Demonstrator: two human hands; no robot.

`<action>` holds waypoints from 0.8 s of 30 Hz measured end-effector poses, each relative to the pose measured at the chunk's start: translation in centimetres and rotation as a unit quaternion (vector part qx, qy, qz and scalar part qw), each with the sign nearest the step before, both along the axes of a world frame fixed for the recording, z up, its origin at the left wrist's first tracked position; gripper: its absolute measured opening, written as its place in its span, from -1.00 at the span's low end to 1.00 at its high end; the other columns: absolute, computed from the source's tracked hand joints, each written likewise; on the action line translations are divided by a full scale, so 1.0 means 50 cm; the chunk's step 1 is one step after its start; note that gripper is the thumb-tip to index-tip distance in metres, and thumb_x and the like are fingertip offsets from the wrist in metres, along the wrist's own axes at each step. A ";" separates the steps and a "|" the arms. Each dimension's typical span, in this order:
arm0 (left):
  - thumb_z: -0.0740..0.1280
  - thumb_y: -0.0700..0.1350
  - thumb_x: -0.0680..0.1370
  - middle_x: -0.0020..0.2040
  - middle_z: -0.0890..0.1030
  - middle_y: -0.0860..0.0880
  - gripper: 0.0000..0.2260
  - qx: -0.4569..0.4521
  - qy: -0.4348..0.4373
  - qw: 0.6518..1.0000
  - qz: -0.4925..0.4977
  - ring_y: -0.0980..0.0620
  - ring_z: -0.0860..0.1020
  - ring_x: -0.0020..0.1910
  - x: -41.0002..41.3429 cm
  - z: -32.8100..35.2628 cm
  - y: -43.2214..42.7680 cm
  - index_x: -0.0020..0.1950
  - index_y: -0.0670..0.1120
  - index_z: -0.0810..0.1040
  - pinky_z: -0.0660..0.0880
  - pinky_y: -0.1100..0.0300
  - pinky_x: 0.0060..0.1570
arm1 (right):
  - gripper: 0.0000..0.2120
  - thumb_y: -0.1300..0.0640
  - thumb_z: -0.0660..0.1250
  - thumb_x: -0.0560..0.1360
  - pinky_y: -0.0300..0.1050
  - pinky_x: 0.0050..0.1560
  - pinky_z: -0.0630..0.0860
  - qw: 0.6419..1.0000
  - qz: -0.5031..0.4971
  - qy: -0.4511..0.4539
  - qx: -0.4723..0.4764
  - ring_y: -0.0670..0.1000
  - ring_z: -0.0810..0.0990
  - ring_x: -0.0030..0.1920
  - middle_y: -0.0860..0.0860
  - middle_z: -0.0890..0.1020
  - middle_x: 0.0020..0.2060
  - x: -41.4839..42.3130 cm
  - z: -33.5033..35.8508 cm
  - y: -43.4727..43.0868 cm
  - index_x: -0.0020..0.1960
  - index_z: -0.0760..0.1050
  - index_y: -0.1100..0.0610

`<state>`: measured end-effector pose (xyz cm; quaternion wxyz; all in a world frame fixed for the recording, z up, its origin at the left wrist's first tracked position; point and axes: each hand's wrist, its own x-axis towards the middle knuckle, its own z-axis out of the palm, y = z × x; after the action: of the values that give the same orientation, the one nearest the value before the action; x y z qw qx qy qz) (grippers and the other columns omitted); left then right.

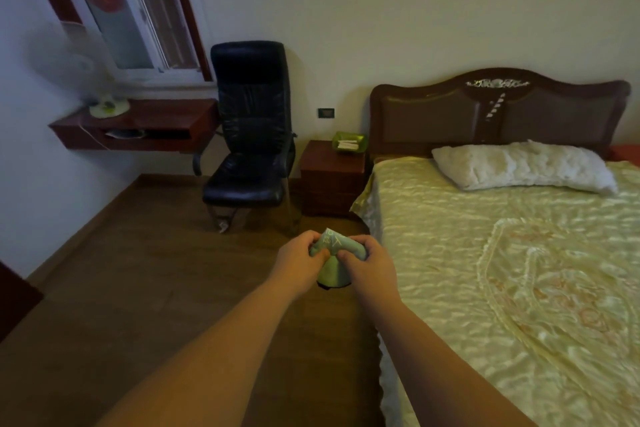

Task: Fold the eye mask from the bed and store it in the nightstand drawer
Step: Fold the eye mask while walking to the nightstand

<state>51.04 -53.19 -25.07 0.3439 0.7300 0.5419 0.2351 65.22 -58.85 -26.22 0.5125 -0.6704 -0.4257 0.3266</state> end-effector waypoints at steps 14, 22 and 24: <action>0.33 -0.01 0.60 -0.09 0.57 0.18 -0.84 -0.021 -0.009 0.998 -0.056 0.23 0.55 -0.10 0.039 -0.043 0.349 0.18 0.11 0.54 0.43 0.27 -0.24 | -0.85 0.09 0.42 0.47 -0.23 -0.33 0.45 0.998 -0.059 -0.003 -0.037 -0.14 0.61 -0.17 -0.13 0.65 -0.16 0.018 -0.018 0.316 0.01 0.57 -0.10; 0.34 -0.03 0.60 -0.03 0.63 0.07 -0.85 -0.009 0.016 0.999 -0.037 0.10 0.60 -0.06 0.191 -0.041 0.671 0.17 0.05 0.57 0.53 0.15 -0.14 | -0.88 0.06 0.41 0.49 -0.18 -0.32 0.46 0.998 -0.019 -0.003 -0.052 -0.10 0.62 -0.19 -0.10 0.66 -0.19 0.184 -0.029 0.653 0.00 0.57 -0.10; 0.34 -0.02 0.61 -0.02 0.63 0.07 -0.86 -0.020 0.017 0.999 -0.037 0.10 0.60 -0.05 0.228 -0.035 0.748 0.16 0.07 0.57 0.56 0.12 -0.10 | -0.90 0.05 0.42 0.49 -0.18 -0.32 0.45 0.998 -0.010 -0.012 -0.056 -0.09 0.62 -0.20 -0.10 0.65 -0.20 0.227 -0.024 0.732 -0.03 0.55 -0.12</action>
<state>62.43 -15.77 -26.81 0.3574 0.7467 0.5246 0.1988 76.56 -22.26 -27.42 0.4721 -0.7062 -0.4060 0.3370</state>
